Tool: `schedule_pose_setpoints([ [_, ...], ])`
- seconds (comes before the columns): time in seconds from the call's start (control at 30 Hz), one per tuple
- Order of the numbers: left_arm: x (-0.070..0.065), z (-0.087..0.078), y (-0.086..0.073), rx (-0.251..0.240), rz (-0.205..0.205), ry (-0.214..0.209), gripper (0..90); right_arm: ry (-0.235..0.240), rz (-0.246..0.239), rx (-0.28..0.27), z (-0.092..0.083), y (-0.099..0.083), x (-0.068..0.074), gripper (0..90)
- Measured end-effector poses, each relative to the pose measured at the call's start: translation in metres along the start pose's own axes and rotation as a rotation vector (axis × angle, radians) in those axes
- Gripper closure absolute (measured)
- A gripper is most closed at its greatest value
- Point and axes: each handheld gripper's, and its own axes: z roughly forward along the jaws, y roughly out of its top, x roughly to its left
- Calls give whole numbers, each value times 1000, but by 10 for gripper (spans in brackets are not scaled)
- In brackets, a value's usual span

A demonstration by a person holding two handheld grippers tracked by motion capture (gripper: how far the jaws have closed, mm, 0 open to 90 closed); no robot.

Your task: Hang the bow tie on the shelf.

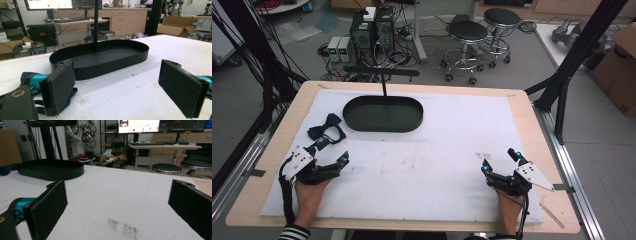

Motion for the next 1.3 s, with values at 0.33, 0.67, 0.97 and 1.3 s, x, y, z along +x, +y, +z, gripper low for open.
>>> schedule_pose_setpoints([
  [0.33,-1,0,0,1,2,3,141,-1,14,-1,0,0,-1,12],
  [0.67,-1,1,0,5,7,-6,142,-12,-4,-2,0,0,1,12],
  [0.97,1,0,0,-7,6,-33,142,-21,1,3,1,0,1,12],
  [1.3,4,2,7,74,-13,-24,142,-17,-20,8,1,0,2,12],
])
